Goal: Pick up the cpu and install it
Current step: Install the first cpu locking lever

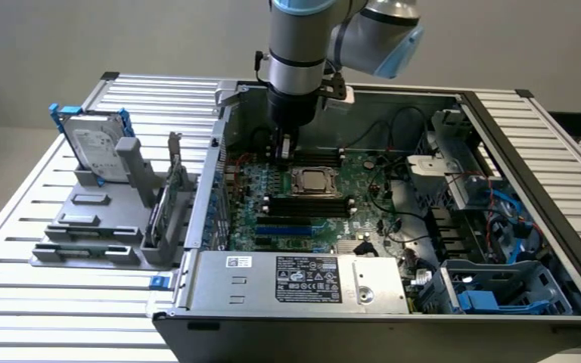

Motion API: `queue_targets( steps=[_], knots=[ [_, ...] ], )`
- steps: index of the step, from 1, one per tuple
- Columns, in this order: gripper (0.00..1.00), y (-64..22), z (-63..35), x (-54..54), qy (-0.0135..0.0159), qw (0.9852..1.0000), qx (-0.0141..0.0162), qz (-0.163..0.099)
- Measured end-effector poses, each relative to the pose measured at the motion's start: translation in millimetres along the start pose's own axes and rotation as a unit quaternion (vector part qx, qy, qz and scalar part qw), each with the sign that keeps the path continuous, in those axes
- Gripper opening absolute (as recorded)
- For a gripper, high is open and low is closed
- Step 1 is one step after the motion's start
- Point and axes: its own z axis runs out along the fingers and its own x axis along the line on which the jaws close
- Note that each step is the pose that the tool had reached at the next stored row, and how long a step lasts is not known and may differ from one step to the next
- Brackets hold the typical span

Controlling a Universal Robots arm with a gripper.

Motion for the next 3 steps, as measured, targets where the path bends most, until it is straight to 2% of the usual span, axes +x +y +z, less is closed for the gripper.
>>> queue_targets(
  steps=[3],
  knots=[
    [0.11, 0.0, 0.0, 0.0, 0.0, 1.0, 0.0, 0.0]
  ],
)
